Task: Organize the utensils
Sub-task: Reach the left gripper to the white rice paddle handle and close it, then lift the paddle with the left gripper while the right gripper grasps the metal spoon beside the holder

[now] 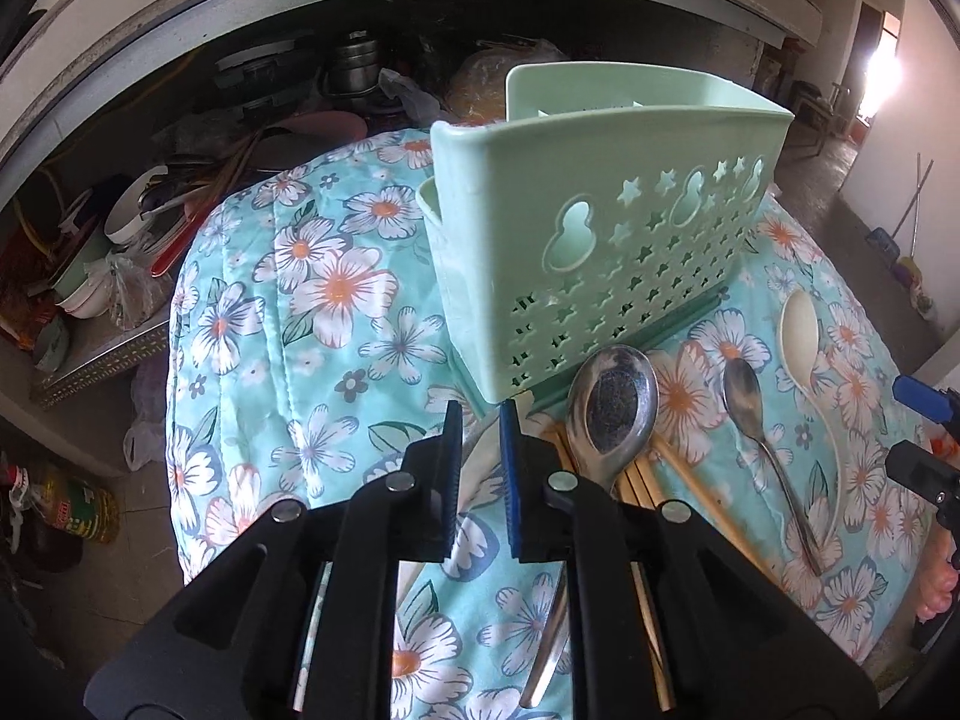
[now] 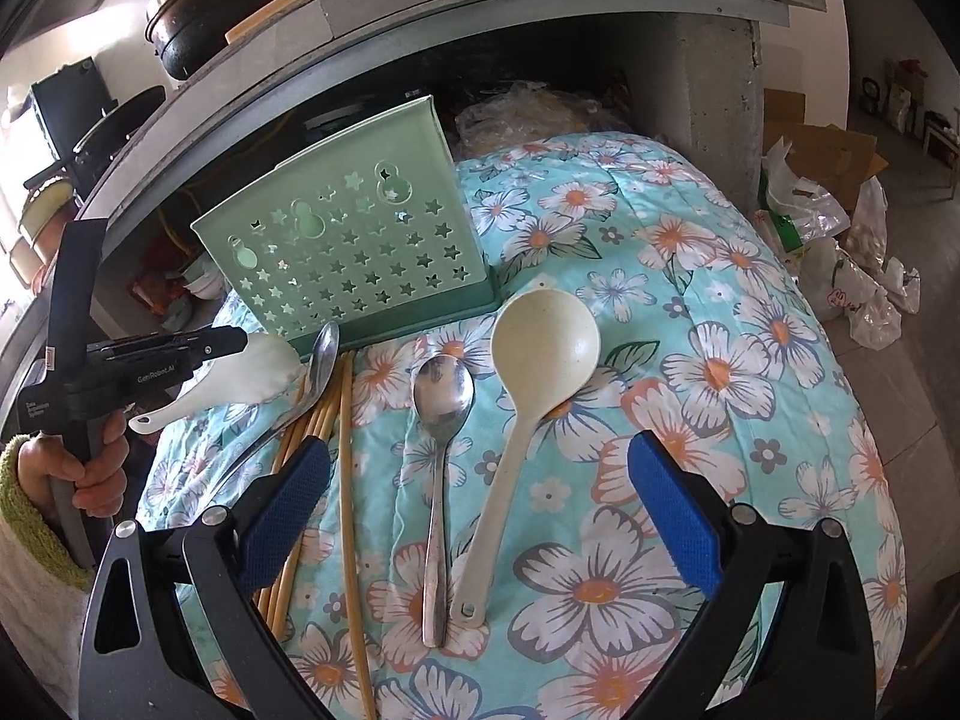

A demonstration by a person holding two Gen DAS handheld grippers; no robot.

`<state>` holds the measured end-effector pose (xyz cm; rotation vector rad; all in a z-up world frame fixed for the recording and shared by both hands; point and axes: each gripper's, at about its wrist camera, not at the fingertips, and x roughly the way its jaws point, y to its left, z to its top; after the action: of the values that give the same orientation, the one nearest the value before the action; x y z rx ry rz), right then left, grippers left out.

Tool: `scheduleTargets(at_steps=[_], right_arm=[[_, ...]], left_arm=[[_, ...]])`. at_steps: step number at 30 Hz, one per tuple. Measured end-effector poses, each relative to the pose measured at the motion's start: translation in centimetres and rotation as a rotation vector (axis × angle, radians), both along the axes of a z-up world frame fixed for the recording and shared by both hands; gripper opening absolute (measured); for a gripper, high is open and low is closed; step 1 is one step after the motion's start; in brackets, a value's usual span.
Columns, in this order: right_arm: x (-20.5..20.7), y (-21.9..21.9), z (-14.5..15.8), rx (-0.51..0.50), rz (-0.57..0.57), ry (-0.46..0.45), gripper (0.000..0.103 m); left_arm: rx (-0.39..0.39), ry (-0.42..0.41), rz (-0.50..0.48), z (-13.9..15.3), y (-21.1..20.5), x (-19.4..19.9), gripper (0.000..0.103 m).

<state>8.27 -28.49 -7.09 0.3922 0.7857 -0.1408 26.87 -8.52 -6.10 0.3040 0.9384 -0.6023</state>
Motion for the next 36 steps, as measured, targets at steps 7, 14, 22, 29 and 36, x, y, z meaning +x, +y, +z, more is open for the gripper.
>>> scheduleTargets(at_steps=[7,14,22,29,36], right_arm=[[-0.3,0.4,0.6,-0.008,0.015,-0.014,0.097],[-0.4,0.7,1.6,-0.016,0.038,-0.035,0.097],[3.7,2.2,4.1,0.021,0.19,-0.106,0.088],[11.0,4.5,2.3,0.117,0.326,0.016,0.068],[15.7,5.7,-1.2,0.078,0.314,0.148,0.047]], left_arm=[[0.097,0.031,-0.076,-1.0,-2.4,0.9,0.017],[0.107,0.017,-0.025,-1.3,-2.8,1.2,0.014],[-0.044,-0.055,0.104,3.1,2.3,-1.1,0.003],[-0.214,-0.074,0.214,6.2,7.5,-3.3,0.003],[-0.274,-0.087,0.251,7.0,10.4,-5.5,0.003]])
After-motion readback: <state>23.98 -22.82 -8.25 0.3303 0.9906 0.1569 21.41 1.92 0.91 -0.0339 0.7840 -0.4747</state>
